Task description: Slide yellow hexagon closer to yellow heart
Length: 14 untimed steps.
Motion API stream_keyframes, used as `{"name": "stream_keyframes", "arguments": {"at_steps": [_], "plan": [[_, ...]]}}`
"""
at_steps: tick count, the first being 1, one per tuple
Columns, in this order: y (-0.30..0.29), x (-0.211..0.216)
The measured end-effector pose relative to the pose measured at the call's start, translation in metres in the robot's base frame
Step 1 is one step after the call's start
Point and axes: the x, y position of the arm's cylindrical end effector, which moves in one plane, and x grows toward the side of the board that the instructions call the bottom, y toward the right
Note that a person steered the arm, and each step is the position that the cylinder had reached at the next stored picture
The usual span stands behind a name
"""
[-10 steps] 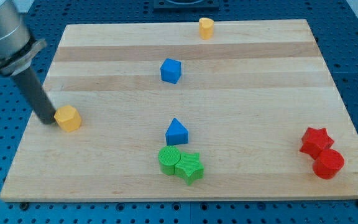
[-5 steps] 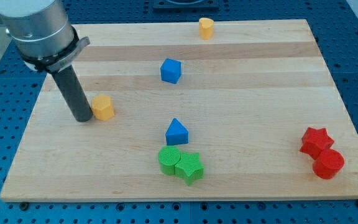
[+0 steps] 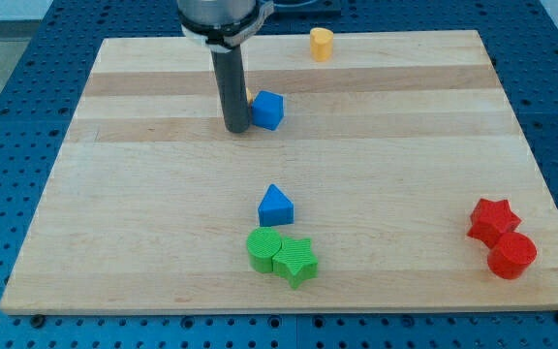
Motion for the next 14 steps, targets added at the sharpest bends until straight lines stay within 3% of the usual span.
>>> {"name": "stream_keyframes", "arguments": {"at_steps": [1,4,6,9,14], "plan": [[0.0,-0.03],[-0.031,-0.052],[0.022,-0.053],[0.028,-0.096],[0.07,-0.108]]}}
